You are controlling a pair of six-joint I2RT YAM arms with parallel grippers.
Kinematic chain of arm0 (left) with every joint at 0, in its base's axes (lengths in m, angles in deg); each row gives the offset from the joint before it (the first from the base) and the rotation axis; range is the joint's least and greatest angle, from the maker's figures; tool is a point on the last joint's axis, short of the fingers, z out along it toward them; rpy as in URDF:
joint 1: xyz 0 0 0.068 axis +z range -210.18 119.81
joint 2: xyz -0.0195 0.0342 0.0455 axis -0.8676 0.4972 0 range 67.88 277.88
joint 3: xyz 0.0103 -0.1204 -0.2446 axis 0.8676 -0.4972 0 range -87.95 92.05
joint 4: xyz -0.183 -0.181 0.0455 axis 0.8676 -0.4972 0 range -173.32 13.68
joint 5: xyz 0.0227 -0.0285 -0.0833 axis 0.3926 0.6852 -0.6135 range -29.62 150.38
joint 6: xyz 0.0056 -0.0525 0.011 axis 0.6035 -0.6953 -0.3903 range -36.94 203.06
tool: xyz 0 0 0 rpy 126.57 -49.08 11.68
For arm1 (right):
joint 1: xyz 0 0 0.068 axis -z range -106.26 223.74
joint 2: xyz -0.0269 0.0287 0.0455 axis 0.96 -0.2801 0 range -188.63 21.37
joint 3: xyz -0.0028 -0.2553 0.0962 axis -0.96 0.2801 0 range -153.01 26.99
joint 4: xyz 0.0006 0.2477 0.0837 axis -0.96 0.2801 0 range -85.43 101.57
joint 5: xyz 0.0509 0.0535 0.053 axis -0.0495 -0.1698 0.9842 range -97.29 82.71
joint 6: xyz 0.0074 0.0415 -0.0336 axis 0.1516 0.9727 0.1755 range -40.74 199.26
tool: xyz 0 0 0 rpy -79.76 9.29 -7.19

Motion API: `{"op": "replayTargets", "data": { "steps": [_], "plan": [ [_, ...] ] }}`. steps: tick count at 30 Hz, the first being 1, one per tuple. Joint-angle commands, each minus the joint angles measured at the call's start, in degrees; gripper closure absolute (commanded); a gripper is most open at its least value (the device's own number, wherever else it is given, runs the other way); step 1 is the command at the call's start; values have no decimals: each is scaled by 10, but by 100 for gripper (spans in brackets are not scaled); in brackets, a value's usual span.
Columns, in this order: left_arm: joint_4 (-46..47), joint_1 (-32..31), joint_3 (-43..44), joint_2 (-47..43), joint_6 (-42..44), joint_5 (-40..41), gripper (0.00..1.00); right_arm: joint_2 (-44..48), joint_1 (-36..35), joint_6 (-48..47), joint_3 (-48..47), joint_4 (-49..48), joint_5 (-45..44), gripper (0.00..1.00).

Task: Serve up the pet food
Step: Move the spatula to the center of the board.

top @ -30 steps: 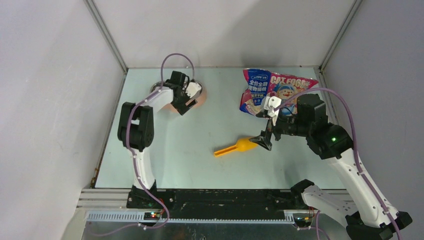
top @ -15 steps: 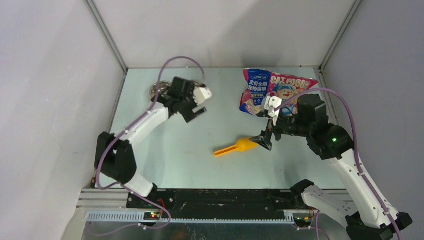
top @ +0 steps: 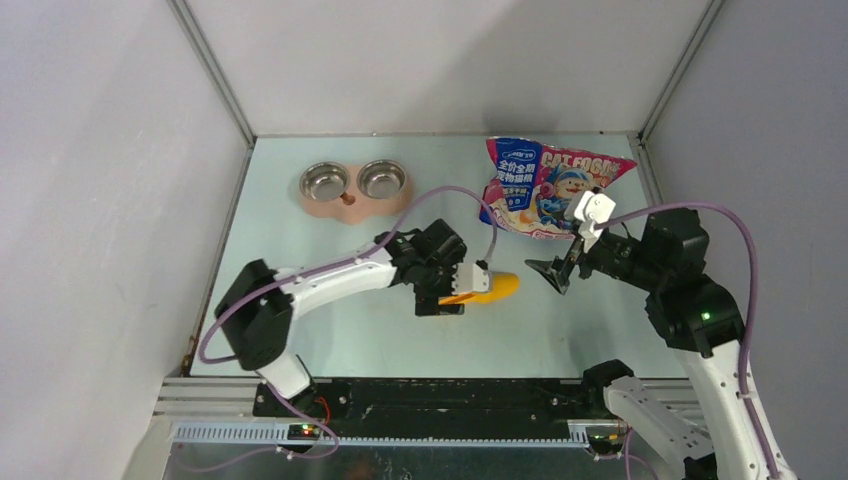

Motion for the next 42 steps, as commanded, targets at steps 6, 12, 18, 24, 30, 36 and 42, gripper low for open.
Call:
{"op": "replayTargets", "data": {
  "steps": [6,12,18,24,30,36,42],
  "plan": [
    [8,-28,62,116,-46,-22,3,43,44,8,22,-33,1,0],
    [9,-33,80,155,-56,-9,13,43,40,4,25,-34,-9,0],
    [3,-34,84,172,-60,-13,25,43,31,-2,29,-36,-19,0],
    [-12,-34,87,184,-58,-17,41,44,26,-4,29,-35,-24,0],
    [-27,-33,80,182,-50,-16,71,44,23,-7,30,-36,-28,0],
    [-30,-15,55,155,-42,5,87,45,20,-8,30,-35,-30,0],
    [-41,56,20,102,-35,11,99,44,15,-9,30,-36,-31,0]
  ]
}}
